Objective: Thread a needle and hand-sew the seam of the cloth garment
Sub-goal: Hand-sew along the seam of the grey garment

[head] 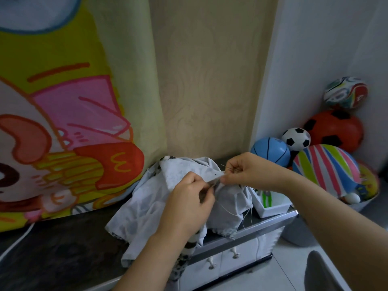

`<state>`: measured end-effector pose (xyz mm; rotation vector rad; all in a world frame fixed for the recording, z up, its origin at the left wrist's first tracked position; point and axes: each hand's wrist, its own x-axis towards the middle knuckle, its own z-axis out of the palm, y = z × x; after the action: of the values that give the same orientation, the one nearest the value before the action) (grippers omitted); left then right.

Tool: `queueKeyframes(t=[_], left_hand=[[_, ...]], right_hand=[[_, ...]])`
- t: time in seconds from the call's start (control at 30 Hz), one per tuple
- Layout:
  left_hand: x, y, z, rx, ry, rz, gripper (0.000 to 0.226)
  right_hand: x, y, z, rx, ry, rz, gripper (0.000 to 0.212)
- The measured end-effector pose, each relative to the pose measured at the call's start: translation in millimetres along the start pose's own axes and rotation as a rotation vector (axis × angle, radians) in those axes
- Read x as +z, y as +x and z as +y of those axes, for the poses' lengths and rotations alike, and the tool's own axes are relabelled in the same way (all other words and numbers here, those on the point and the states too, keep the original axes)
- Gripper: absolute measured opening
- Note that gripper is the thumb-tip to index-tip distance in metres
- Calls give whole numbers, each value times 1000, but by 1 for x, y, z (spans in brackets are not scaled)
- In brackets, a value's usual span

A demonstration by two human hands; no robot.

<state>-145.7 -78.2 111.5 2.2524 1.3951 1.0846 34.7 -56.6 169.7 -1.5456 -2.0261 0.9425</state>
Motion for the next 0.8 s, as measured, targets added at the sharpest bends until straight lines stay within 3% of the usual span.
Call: queueKeyframes(t=[0.43,0.8], left_hand=[[-7,4,-1,-12,-31,-59,13],[-21,13,-5,-218,-224,-32,12]], right_hand=[[-3,-4,4,25,33,-56,24],[-9,-7,9,31,116,-93,21]])
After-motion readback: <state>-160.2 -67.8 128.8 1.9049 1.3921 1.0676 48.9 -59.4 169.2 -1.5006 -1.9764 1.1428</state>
